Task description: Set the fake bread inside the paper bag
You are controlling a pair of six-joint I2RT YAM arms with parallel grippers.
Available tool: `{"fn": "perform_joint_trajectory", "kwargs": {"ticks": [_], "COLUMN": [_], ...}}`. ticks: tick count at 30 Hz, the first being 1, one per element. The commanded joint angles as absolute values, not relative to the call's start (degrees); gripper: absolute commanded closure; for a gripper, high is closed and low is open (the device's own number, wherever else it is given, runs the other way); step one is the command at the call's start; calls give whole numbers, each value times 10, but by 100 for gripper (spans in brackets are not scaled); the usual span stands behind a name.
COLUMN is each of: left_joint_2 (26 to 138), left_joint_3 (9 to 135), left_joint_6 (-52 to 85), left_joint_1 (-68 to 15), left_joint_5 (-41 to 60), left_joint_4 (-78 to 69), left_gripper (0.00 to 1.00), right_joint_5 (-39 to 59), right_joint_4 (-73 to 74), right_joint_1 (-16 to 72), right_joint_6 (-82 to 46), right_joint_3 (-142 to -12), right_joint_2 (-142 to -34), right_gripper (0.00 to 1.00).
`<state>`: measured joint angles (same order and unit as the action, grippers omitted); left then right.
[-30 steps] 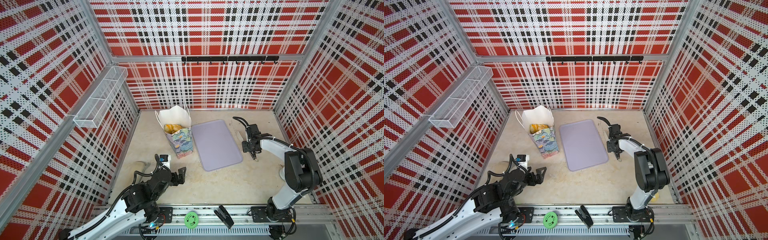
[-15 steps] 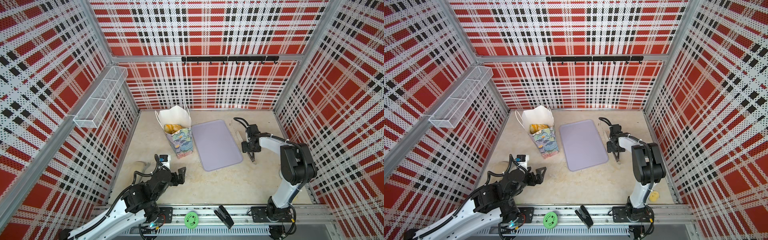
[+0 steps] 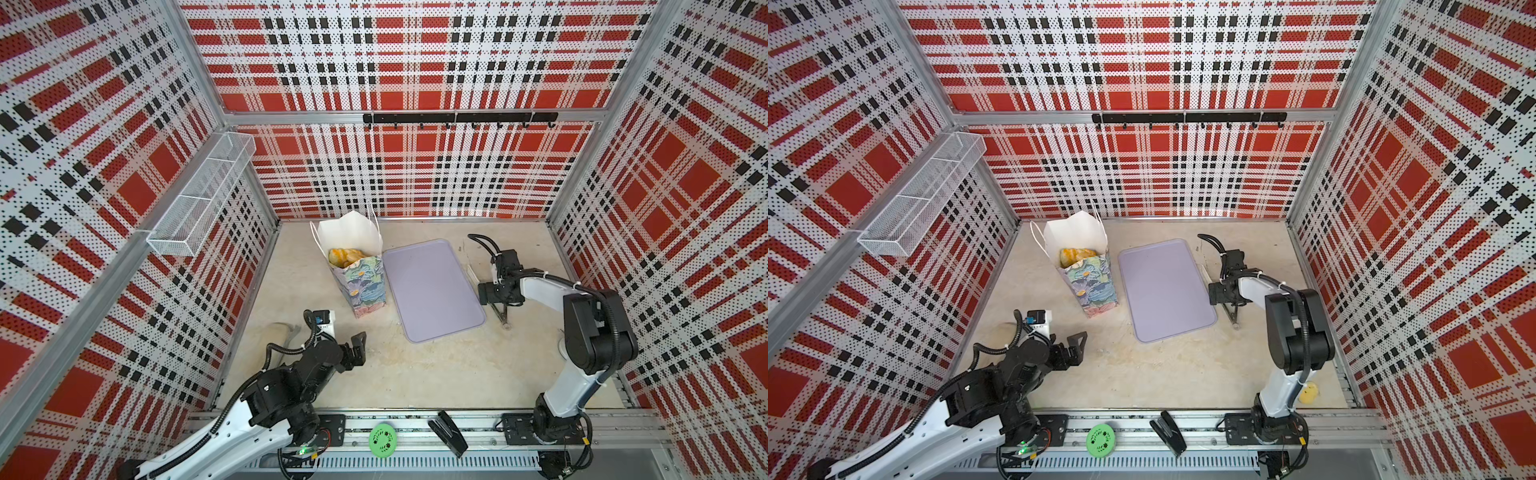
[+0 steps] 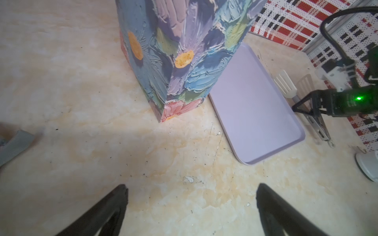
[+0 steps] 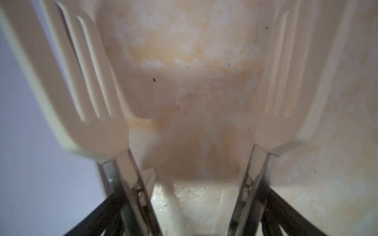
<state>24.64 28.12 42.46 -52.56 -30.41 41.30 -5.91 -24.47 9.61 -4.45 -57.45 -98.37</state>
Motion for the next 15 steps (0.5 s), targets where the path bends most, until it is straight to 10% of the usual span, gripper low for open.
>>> {"fn": "perform_joint_trajectory", "kwargs": {"ticks": [1, 15], "left_joint_2": [235, 250], "left_joint_3": [297, 324], "left_joint_6": [449, 450], "left_joint_1": [-517, -487], "left_joint_5": [-359, -480], "left_joint_4": [449, 487], "left_gripper": [1, 1], "right_joint_5": [-42, -102], "right_joint_4": [-168, 206], "right_joint_1": [94, 94], "right_joint_6": [-24, 32], "right_joint_3": [-529, -232], "right_joint_2": [-910, -623], "right_gripper": [3, 0]}}
